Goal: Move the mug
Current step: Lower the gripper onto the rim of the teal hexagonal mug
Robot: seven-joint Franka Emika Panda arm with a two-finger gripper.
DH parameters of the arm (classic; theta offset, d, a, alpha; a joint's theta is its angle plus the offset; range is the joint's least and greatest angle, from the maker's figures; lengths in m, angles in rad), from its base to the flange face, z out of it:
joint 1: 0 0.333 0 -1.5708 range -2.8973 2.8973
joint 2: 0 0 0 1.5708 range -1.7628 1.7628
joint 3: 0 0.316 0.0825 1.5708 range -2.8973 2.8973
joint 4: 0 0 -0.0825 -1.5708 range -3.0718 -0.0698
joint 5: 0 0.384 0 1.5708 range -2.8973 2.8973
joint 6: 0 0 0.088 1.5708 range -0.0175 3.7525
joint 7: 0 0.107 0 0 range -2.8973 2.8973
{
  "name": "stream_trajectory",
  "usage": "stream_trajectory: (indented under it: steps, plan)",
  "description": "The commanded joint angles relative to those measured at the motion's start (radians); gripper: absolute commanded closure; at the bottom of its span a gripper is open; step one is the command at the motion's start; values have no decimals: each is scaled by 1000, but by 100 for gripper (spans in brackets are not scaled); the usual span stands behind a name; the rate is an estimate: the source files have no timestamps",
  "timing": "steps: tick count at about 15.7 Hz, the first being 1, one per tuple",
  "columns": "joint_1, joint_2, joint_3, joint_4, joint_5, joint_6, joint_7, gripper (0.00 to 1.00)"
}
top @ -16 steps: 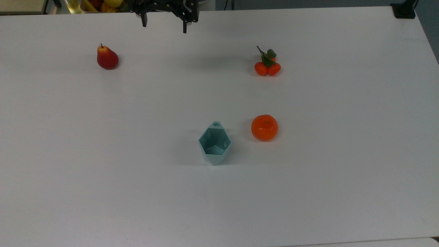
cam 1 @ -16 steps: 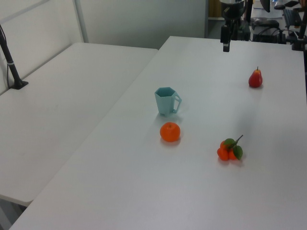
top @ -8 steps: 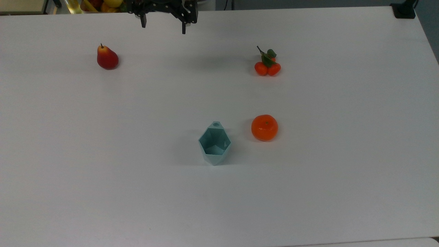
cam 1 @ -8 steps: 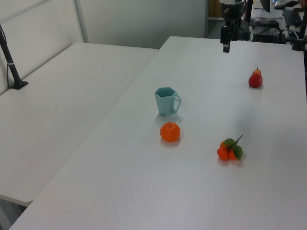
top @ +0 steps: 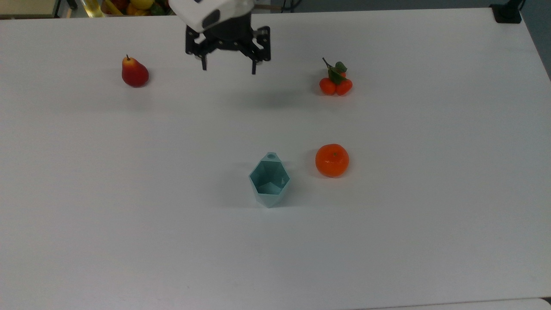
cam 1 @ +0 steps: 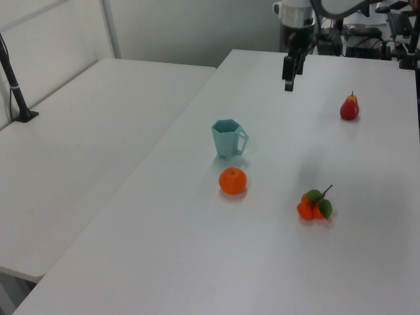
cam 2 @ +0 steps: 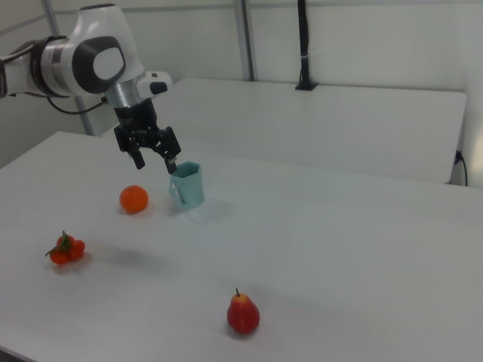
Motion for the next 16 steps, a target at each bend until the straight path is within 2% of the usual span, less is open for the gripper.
stream_trajectory:
  steps: [1, 6, 10, 14, 16]
  plan:
    - [41, 59, -5, -11, 2, 142, 7, 0]
    - [60, 194, -5, 9, 2, 331, 16, 0]
    - [95, 278, -7, 11, -14, 454, 120, 0]
    - [98, 321, -7, 11, -14, 524, 177, 12]
    - [98, 326, -7, 9, -14, 554, 194, 24]
